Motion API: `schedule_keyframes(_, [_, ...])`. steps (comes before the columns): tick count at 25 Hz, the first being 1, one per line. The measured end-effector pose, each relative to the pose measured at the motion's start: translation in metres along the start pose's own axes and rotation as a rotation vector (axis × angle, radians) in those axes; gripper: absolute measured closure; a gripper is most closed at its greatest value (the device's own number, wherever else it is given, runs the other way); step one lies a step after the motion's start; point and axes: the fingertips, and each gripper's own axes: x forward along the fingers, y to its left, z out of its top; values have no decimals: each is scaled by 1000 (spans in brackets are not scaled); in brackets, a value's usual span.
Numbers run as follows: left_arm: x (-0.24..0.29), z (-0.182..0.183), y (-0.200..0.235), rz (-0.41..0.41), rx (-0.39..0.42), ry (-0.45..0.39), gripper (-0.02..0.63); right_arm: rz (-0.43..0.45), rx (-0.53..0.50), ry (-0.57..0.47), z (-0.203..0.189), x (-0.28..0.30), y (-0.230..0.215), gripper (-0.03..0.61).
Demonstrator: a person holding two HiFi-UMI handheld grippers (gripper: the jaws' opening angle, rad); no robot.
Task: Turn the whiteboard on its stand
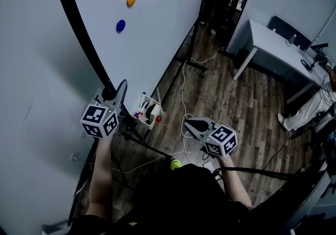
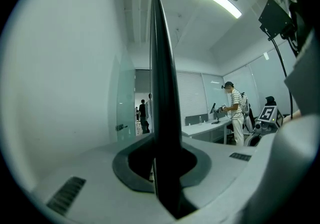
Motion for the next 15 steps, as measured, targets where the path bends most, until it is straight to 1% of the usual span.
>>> schedule_keyframes(15, [3, -16, 9, 45, 33, 6, 551, 17, -14, 18, -25, -12, -11, 578])
